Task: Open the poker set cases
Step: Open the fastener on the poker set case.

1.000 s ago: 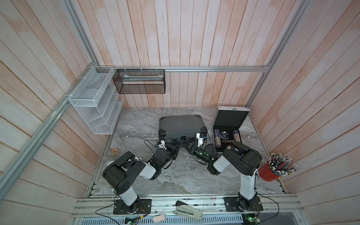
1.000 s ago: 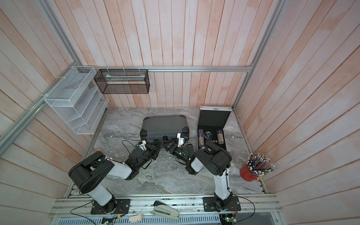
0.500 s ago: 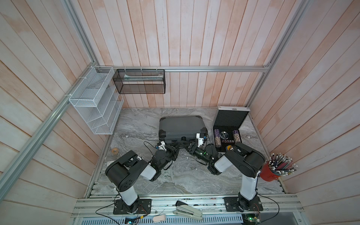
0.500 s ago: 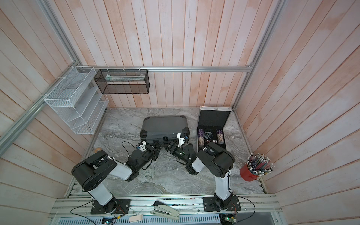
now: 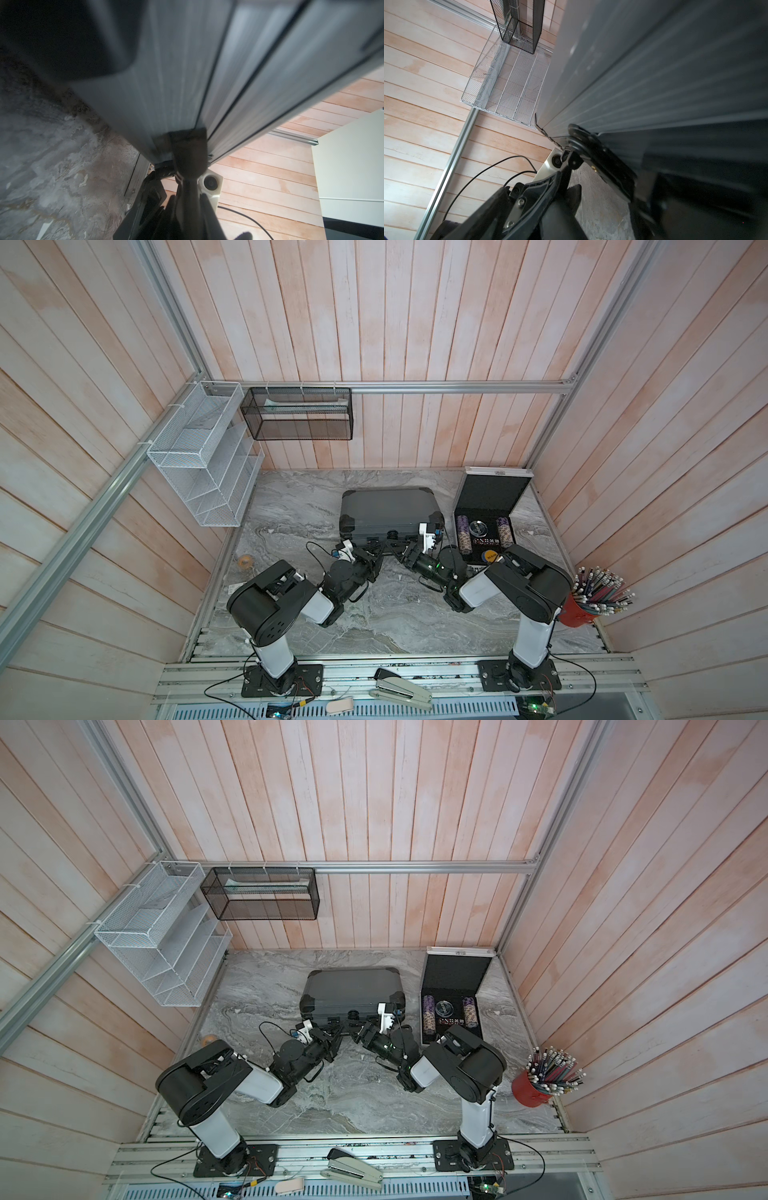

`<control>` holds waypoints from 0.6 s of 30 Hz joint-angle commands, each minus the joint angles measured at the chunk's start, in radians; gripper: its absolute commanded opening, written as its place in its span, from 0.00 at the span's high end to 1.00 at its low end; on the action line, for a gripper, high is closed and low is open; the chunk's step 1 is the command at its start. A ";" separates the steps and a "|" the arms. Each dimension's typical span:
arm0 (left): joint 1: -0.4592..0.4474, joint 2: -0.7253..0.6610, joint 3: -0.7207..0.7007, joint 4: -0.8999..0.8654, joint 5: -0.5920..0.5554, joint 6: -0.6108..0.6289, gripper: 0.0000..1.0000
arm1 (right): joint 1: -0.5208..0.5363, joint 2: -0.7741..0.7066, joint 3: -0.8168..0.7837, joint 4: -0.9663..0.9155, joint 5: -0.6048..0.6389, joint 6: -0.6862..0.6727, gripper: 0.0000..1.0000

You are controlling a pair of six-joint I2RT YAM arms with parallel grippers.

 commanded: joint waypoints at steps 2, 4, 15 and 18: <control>-0.014 0.008 0.009 0.169 0.063 -0.087 1.00 | 0.008 -0.086 0.014 0.185 -0.059 -0.023 0.11; -0.014 0.016 0.007 0.177 0.062 -0.091 1.00 | 0.008 -0.094 0.012 0.188 -0.059 -0.024 0.11; -0.013 0.051 0.007 0.202 0.050 -0.110 1.00 | 0.010 -0.139 0.011 0.165 -0.074 -0.025 0.11; -0.012 0.060 0.009 0.209 0.050 -0.114 1.00 | 0.010 -0.142 0.010 0.169 -0.078 -0.019 0.12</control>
